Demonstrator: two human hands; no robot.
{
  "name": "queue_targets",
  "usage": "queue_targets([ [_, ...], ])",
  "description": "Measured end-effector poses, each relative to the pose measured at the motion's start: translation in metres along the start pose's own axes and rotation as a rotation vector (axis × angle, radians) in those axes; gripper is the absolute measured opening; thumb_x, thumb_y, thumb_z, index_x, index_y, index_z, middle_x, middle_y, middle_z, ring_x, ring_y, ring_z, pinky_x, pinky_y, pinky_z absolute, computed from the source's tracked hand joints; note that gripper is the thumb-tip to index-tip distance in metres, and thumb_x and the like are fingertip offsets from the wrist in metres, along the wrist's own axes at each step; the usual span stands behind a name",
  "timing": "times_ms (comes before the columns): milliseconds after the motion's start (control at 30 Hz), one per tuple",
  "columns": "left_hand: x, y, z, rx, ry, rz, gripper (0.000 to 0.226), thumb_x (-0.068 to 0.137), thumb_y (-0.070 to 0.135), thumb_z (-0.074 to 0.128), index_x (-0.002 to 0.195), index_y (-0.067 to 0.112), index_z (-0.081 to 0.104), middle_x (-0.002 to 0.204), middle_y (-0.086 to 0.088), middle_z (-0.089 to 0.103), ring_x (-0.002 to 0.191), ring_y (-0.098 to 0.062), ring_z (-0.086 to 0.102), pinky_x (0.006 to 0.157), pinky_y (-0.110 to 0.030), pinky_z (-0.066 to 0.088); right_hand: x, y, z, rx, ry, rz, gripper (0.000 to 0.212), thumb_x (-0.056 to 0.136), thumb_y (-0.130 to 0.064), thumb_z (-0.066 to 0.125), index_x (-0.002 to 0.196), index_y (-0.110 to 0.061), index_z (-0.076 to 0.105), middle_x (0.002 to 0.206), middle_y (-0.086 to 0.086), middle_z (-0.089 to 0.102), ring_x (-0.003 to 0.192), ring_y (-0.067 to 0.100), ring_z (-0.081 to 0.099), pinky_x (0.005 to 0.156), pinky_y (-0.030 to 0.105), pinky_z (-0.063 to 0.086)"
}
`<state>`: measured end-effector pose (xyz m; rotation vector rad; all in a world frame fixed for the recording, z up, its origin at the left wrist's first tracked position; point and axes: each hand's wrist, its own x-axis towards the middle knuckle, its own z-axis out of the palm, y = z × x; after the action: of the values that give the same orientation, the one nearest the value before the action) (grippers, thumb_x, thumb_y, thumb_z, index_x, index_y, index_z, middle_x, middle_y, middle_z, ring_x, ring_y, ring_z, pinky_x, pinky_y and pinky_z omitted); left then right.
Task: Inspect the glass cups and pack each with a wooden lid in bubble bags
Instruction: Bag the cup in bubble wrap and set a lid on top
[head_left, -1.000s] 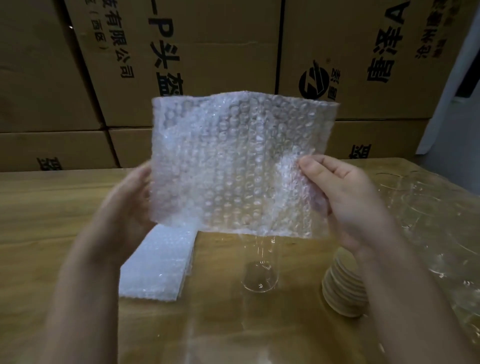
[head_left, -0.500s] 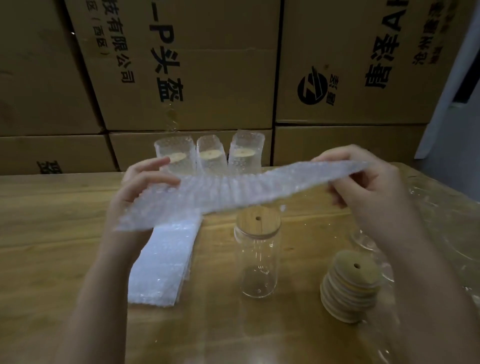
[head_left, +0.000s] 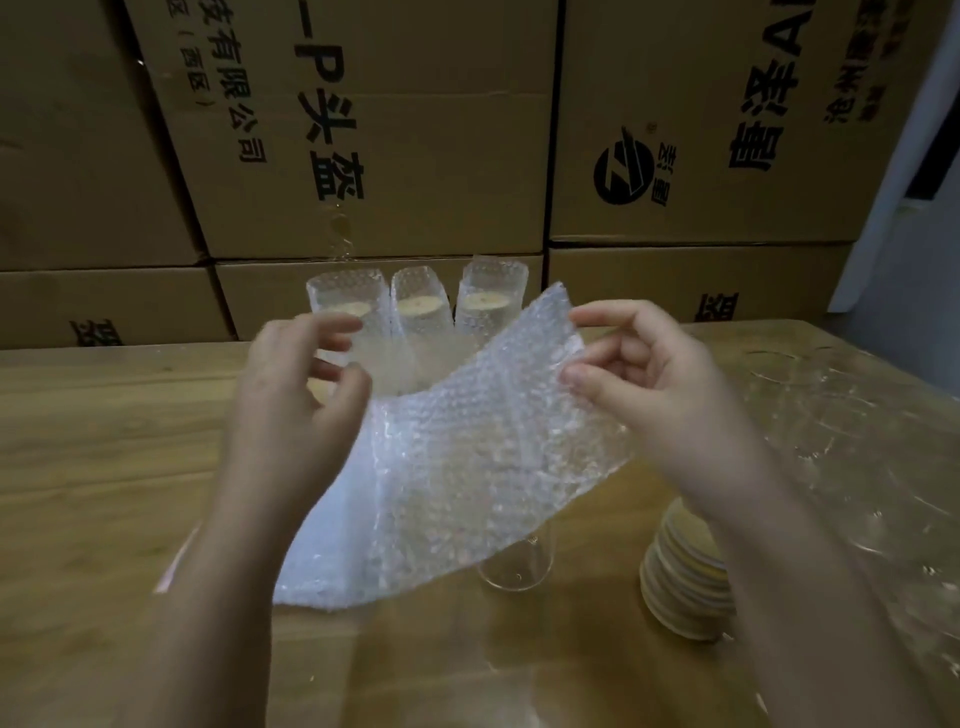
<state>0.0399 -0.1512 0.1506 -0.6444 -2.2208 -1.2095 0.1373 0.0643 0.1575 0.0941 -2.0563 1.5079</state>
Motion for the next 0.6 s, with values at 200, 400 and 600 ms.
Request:
queue_targets([
  [200, -0.011, 0.028, 0.009, -0.415, -0.433, -0.235, 0.042, 0.072, 0.065, 0.065, 0.081, 0.024, 0.066, 0.077, 0.005, 0.072, 0.061, -0.012, 0.069, 0.043, -0.016, 0.042, -0.011, 0.001, 0.044, -0.143, -0.07, -0.21, 0.041, 0.083, -0.007, 0.07, 0.112, -0.032, 0.054, 0.078, -0.009, 0.058, 0.078, 0.006, 0.058, 0.073, 0.014, 0.045],
  [400, -0.012, 0.027, 0.006, -0.361, -0.327, -0.224, 0.011, 0.086, 0.026, 0.064, 0.08, 0.017, 0.066, 0.072, 0.006, 0.072, 0.061, -0.01, 0.07, 0.045, -0.015, 0.045, -0.015, 0.003, 0.054, -0.206, -0.059, -0.372, 0.034, 0.083, -0.007, 0.07, 0.107, -0.02, 0.05, 0.077, -0.006, 0.055, 0.075, 0.012, 0.054, 0.071, 0.018, 0.044],
  [600, -0.012, 0.033, 0.005, -0.427, -0.299, -0.276, 0.035, 0.076, 0.051, 0.065, 0.082, 0.016, 0.067, 0.075, 0.006, 0.073, 0.062, -0.008, 0.069, 0.046, -0.016, 0.048, -0.012, 0.003, 0.049, -0.271, -0.016, -0.472, 0.021, 0.085, -0.004, 0.067, 0.091, -0.017, 0.052, 0.078, -0.001, 0.055, 0.071, 0.012, 0.051, 0.066, 0.022, 0.044],
])
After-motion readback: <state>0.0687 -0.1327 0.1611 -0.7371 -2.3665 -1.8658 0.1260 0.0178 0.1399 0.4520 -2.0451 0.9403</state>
